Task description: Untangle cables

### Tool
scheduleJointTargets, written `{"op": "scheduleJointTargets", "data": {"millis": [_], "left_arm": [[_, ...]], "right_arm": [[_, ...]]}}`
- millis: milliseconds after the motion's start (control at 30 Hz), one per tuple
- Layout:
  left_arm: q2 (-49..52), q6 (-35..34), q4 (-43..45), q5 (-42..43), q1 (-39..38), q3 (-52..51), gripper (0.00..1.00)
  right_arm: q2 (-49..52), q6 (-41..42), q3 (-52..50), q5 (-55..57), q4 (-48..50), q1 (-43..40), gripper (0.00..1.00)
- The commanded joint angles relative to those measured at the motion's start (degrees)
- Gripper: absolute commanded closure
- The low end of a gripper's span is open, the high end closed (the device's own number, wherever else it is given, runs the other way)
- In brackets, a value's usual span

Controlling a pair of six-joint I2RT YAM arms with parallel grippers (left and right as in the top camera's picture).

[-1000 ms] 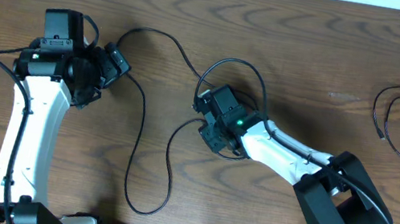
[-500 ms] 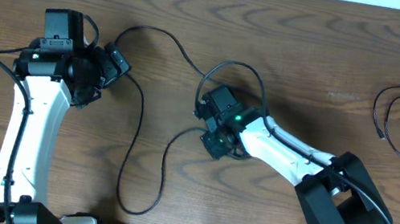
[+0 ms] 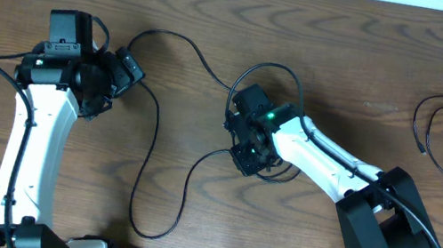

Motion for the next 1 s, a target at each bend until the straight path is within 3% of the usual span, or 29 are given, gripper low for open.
{"op": "scheduleJointTargets", "data": {"millis": [0, 100, 167, 333, 500, 600, 667, 967], "left_arm": [[0.2, -0.2, -0.2, 0.1, 0.2, 0.3, 0.02], [0.2, -0.2, -0.2, 0.1, 0.2, 0.3, 0.02], [0.2, -0.2, -0.2, 0.1, 0.2, 0.3, 0.02], [0.2, -0.2, -0.2, 0.1, 0.2, 0.3, 0.02], [0.2, -0.2, -0.2, 0.1, 0.2, 0.3, 0.02], [0.2, -0.2, -0.2, 0.1, 0.2, 0.3, 0.02], [0.2, -0.2, -0.2, 0.1, 0.2, 0.3, 0.02], [0.2, -0.2, -0.2, 0.1, 0.2, 0.3, 0.02]], "right_arm": [[-0.2, 0.0, 0.7, 6.0, -0.4, 0.1, 0.80], [-0.2, 0.0, 0.5, 10.7, -0.7, 0.1, 0.81], [-0.2, 0.0, 0.5, 10.4, -1.0, 0.1, 0.69], [-0.2, -0.2, 0.1, 9.7, -3.2, 0.2, 0.56], [-0.2, -3.1, -0.1, 2.6, -3.5, 0.2, 0.53], [-0.2, -3.0, -0.1, -0.4, -2.3, 0.2, 0.58], [-0.2, -3.0, -0.2, -0.1, -1.9, 0.4, 0.62], [-0.2, -3.0, -2.6, 5.6, 0.2, 1.4, 0.61]]}}
